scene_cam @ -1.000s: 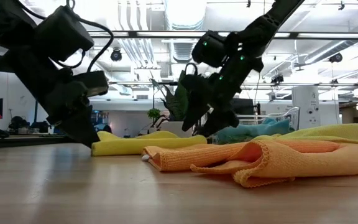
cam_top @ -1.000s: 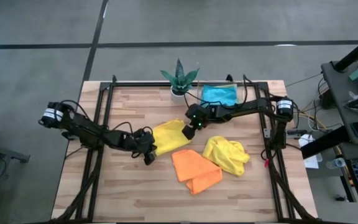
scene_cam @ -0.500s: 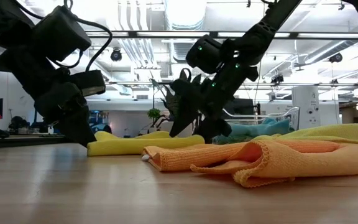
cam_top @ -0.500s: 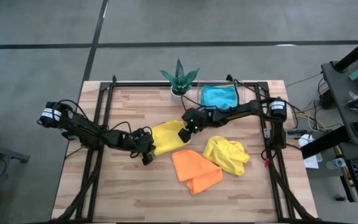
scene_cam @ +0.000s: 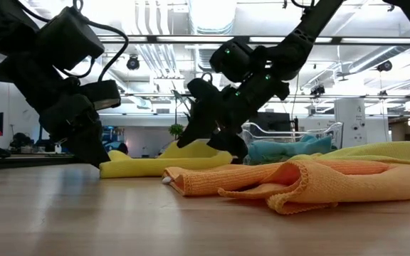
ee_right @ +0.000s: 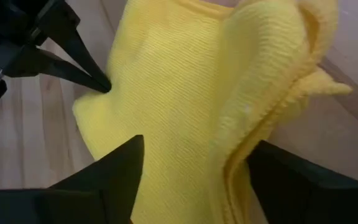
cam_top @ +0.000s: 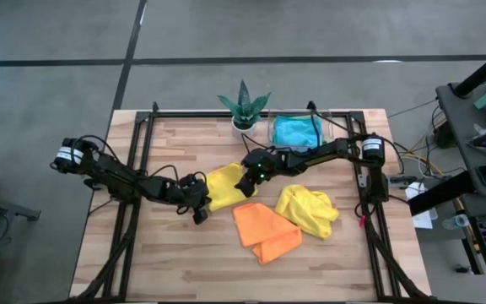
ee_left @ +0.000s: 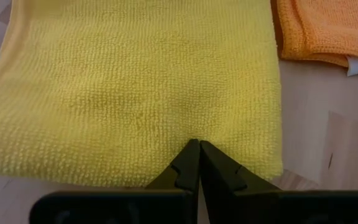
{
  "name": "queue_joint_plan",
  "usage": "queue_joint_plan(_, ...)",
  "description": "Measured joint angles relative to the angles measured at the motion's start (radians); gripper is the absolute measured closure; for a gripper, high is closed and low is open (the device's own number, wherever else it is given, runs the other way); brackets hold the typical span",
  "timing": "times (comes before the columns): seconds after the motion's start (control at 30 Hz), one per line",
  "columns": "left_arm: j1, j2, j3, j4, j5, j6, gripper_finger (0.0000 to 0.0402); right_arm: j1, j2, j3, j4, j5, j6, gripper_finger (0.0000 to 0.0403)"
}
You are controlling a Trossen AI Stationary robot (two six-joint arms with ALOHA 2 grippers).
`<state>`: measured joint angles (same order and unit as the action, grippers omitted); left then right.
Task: Fold microfiber towels
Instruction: Put the left yellow microfiber towel into the transparent bin
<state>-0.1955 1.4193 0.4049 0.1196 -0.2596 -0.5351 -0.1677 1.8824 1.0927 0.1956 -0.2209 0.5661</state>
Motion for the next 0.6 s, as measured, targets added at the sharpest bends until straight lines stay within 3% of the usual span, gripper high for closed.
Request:
queue_joint_plan(0.4,0.0,0.0,0.0,0.005,-0.004,0.0,0.0402,-0.001,0.03,0.0,0.014,0.012,-0.033,0.0347)
queue_joint_plan(0.5,0.0,0.001,0.0,0.009,-0.005,0.0,0.0402,0.0,0.057,0.001,0.031,0.011,-0.044,0.0384)
queue_joint_plan(0.6,0.0,0.001,0.001,0.01,-0.006,-0.001,0.0402,0.0,0.066,0.005,0.032,0.011,-0.046,0.0391)
